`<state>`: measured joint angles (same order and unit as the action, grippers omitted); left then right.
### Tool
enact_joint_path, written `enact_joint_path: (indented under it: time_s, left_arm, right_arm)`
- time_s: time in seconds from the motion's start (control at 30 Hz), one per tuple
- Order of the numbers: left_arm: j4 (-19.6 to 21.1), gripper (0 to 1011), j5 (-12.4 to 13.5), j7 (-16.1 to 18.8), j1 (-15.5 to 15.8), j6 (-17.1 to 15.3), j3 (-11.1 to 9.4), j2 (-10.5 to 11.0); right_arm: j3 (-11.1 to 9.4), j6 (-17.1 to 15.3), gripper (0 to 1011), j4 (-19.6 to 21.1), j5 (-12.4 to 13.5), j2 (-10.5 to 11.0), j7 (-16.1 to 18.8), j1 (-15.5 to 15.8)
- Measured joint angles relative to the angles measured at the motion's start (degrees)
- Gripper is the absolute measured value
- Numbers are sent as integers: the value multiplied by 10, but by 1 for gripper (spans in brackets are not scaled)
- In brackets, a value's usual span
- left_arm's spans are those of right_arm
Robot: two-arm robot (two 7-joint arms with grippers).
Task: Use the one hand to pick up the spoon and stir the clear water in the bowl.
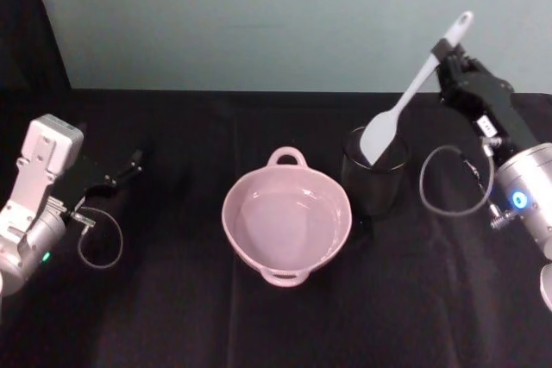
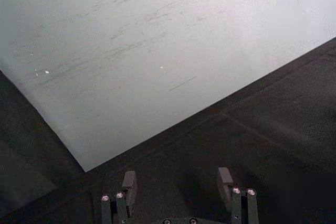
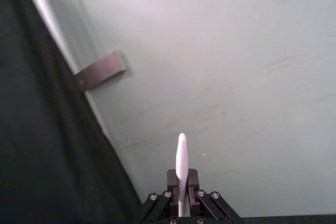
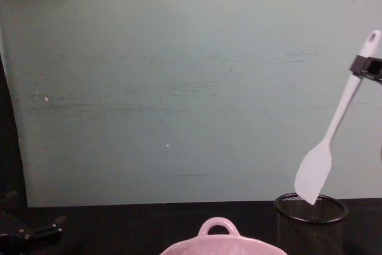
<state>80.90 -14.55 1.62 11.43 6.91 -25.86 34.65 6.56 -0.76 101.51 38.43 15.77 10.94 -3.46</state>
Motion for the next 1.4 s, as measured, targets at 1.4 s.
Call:
enact_joint_path:
  time_s: [1.4]
  left_arm:
    - [0, 1011, 0, 0, 0, 0, 0, 0]
  right_arm:
    - [7, 11, 109, -182, 71, -48, -52, -78]
